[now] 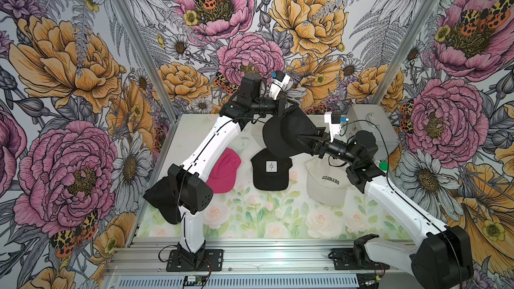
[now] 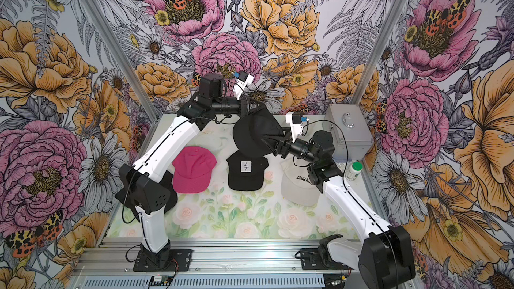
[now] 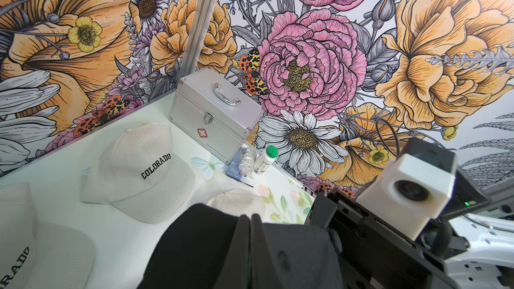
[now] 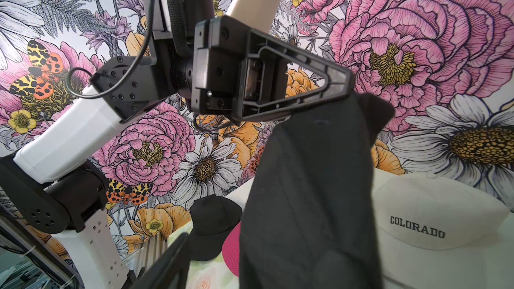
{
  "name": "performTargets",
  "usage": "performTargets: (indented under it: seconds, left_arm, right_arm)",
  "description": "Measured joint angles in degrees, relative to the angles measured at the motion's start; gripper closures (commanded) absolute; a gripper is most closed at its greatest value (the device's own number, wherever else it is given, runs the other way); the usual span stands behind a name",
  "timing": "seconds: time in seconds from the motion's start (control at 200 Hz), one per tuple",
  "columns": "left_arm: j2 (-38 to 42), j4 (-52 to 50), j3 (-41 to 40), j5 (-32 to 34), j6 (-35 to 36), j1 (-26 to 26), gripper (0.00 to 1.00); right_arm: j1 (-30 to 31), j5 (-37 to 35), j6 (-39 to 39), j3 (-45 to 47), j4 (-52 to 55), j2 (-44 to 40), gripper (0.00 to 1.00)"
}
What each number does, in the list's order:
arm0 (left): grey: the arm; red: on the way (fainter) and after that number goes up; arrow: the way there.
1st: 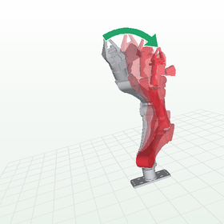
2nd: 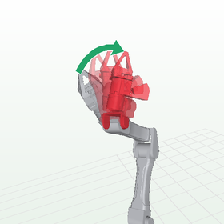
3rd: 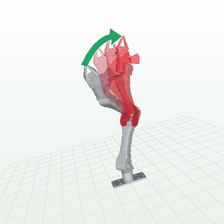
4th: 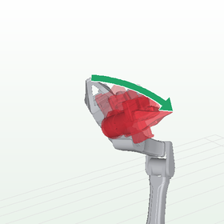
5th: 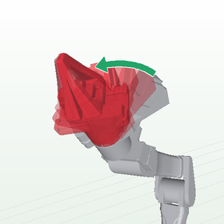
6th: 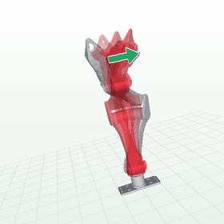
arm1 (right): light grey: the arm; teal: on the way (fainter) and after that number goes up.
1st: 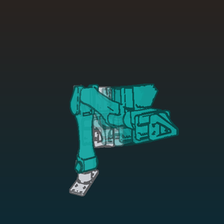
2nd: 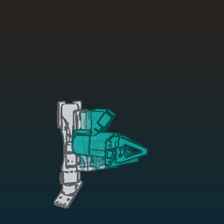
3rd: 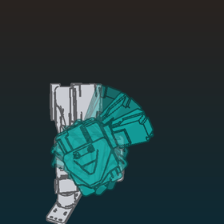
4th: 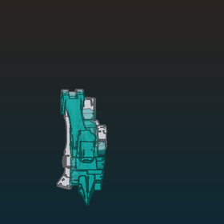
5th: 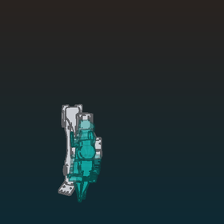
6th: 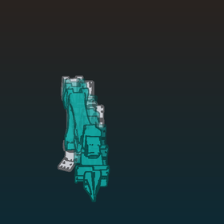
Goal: Stack the baseball caps by color
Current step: Pick up the baseball cap from the center of the board.
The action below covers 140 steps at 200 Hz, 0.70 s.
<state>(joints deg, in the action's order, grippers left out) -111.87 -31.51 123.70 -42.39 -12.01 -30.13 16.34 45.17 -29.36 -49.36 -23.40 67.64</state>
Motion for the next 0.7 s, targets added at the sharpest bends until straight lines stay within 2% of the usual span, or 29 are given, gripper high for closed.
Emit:
performTargets:
  seconds: [0.075, 0.17, 0.24, 0.305, 0.33, 0.35, 0.38, 0.395, 0.415, 0.425, 0.555, 0.7]
  left_arm:
    - [-0.85, -0.04, 0.42, -1.03, -0.02, 0.04, 1.00]
    - [-2.08, -0.04, 0.59, -1.92, -0.04, 0.04, 1.00]
    - [-2.89, -0.11, 0.59, -2.34, -0.20, 0.00, 1.00]
    - [-3.10, -0.26, 0.55, -2.10, -0.24, -0.02, 1.00]
    - [-3.10, -0.28, 0.39, -1.84, -0.39, 0.00, 0.88]
    - [-3.06, -0.37, 0.35, -1.73, -0.46, 0.02, 0.71]
    - [-2.91, -0.17, 0.04, -0.94, -0.72, 0.04, 0.38]
    - [-2.75, 0.04, -0.20, -0.35, -0.79, 0.09, 0.25]
    - [-2.56, 0.17, -0.70, 0.20, -1.14, 0.28, 0.07]
    - [-2.40, 0.28, -1.03, 0.50, -1.14, 0.39, 0.03]
    - [0.35, 0.66, -8.02, 3.43, -1.70, 3.50, 0.01]
    - [6.47, 2.12, -21.38, 5.79, -3.10, 7.23, 0.01]
  right_arm:
    - [-0.04, -0.20, 0.66, -0.11, 0.90, 0.00, 0.68]
    - [0.00, -0.31, 1.05, -0.42, 1.40, 0.02, 0.89]
    - [-0.02, -0.57, 1.03, -0.52, 1.84, 0.04, 1.00]
    - [-0.02, -0.87, 1.40, -0.57, 2.80, 0.04, 1.00]
    - [-0.02, -0.98, 1.62, -0.59, 3.06, 0.04, 1.00]
    - [-0.02, -0.98, 1.73, -0.61, 3.23, 0.04, 1.00]
    - [-0.02, -0.96, 2.12, -0.63, 3.48, 0.04, 1.00]
    - [-0.02, -0.94, 2.43, -0.66, 3.65, 0.00, 1.00]
    - [-0.02, -0.94, 2.62, -0.66, 3.87, -0.09, 1.00]
    - [-0.02, -0.94, 3.02, -0.66, 4.11, -0.15, 1.00]
    - [-0.04, -1.40, 6.25, -0.74, 7.56, -2.40, 1.00]
    - [-0.07, -3.67, 7.85, -1.70, 10.34, -6.19, 1.00]
